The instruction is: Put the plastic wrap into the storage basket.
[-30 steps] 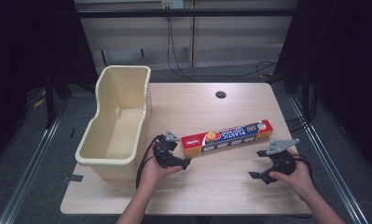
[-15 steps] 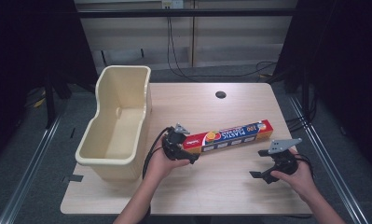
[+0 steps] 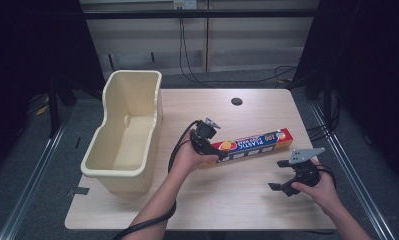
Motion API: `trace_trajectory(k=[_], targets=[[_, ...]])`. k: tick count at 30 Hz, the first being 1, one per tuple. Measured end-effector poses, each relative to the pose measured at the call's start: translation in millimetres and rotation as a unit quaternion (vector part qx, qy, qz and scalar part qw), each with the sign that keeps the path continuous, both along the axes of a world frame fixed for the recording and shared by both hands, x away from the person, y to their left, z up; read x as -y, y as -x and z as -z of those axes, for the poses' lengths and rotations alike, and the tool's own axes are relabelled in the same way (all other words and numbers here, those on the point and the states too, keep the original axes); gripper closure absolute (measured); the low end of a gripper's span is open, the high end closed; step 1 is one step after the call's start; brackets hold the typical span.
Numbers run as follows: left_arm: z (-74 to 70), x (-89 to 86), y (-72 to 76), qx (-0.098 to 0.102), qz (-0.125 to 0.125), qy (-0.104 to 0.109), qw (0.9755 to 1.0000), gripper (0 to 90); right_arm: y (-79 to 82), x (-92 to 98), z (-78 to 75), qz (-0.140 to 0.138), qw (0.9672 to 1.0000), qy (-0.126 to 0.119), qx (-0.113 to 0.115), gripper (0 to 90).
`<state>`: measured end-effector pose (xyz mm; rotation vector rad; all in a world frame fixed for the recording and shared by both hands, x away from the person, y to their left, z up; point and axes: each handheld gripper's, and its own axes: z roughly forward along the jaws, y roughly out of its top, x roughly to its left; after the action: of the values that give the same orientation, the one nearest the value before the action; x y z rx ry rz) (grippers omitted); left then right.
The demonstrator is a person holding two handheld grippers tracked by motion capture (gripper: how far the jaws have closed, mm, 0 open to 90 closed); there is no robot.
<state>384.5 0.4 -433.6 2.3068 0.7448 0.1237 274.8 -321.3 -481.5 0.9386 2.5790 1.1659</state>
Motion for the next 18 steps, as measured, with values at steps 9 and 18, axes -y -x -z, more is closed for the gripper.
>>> trace_trajectory(k=[9,18], targets=[[1.2,23.2,-13.8,-0.009,0.013,0.000,0.9999,5.5,-0.6,-0.6,-0.7,-0.002,1.0000,-0.002,0.003,4.9],[3.3,37.1,-22.7,-0.009,0.024,0.004,0.9997,5.5,-0.6,0.0,-1.2,-0.004,1.0000,-0.007,0.002,4.9]])
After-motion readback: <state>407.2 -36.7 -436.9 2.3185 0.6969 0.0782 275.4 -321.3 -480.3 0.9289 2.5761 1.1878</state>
